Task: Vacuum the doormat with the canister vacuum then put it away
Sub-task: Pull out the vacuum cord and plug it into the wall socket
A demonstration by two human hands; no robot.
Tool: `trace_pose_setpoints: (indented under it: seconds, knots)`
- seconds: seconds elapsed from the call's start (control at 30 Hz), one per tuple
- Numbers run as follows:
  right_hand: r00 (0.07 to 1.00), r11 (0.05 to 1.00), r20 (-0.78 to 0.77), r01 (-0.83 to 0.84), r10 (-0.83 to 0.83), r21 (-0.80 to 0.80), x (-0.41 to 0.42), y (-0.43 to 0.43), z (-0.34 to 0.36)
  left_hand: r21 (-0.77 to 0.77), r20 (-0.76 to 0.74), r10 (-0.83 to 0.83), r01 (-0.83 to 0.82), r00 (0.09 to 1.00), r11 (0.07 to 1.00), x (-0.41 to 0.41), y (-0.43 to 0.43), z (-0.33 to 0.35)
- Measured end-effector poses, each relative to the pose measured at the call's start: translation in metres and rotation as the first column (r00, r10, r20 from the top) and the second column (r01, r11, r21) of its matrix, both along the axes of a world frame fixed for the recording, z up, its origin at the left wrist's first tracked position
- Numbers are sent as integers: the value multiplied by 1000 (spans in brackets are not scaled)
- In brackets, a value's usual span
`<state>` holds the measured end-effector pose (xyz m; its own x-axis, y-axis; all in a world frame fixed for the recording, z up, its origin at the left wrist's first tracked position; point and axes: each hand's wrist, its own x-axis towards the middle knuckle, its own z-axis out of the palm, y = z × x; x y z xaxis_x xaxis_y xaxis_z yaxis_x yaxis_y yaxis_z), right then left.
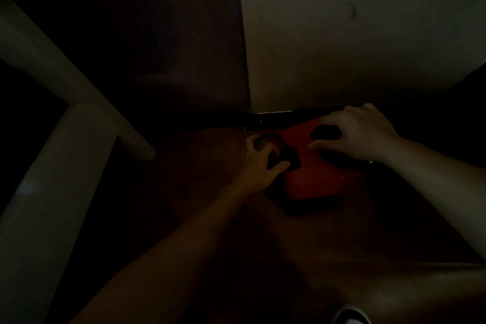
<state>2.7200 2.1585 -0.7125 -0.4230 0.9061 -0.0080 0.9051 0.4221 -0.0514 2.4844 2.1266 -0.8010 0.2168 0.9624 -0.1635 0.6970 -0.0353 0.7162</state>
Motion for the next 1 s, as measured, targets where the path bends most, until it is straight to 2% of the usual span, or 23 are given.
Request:
trace_pose_setpoints:
  seconds: [0.23, 0.33, 0.4, 0.47, 0.53, 0.63, 0.73, 0.8, 0.83, 0.9, 1.0]
  knots:
    - [1000, 1000, 7, 9, -9, 10, -1, -1, 2, 116, -129, 73, -58, 989, 991, 4, -5, -8]
    - [1000, 1000, 19, 16, -16, 3, -1, 0, 2, 57, 62, 153, -157, 986, 986, -6, -9, -6]
    - [1000, 1000, 28, 15, -15, 2, -1, 0, 2, 75, 77, 85, -91, 993, 993, -13, -9, -5]
    - [1000, 1000, 27, 14, -14, 2, -2, 0, 2, 142, -26, -5, 8, 1000, 990, -18, -6, -5]
    - [1000, 1000, 25, 15, -15, -5, -2, 0, 2, 200, -213, -62, 105, 975, 974, -22, -2, -3]
    - [1000, 1000, 9, 9, -8, -22, 1, 1, 1, 253, -520, -100, 265, 848, 931, -29, -4, 8]
    - [1000, 1000, 4, 0, 0, -17, 2, 2, 0, 257, -609, -197, 426, 768, 868, -31, -2, 16]
    - [1000, 1000, 22, -7, 7, 0, 1, 2, -1, 119, -648, -319, 506, 692, 854, -26, 2, 15]
    - [1000, 1000, 27, -6, 6, 5, 1, 1, 0, 8, -623, -382, 494, 682, 870, -24, 3, 12]
    - [1000, 1000, 18, 1, -1, 4, 0, 0, 0, -204, -488, -473, 431, 734, 879, -23, 3, 2]
    - [1000, 1000, 19, 18, -18, -8, -1, 0, 1, -322, -207, -481, 405, 852, 856, -30, 1, -15]
